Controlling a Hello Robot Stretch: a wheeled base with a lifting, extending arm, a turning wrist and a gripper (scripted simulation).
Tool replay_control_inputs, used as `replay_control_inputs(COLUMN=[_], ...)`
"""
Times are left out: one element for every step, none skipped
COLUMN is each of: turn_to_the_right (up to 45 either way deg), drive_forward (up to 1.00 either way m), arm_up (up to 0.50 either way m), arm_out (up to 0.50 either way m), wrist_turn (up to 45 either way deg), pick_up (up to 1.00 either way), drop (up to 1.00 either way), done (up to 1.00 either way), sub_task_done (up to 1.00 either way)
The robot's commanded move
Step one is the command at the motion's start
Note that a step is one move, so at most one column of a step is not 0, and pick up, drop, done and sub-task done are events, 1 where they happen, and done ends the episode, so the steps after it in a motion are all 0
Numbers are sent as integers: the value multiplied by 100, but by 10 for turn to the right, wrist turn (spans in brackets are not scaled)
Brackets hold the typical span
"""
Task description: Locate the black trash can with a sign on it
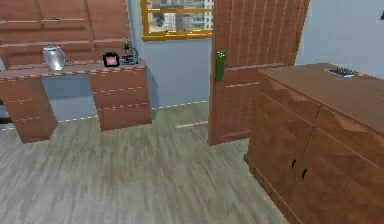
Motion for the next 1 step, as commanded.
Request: replay_control_inputs(turn_to_the_right=[0], drive_forward=[5], arm_up=[0], arm_out=[0], wrist_turn=[0], pick_up=[0], drop=[0], done=[0], sub_task_done=[0])
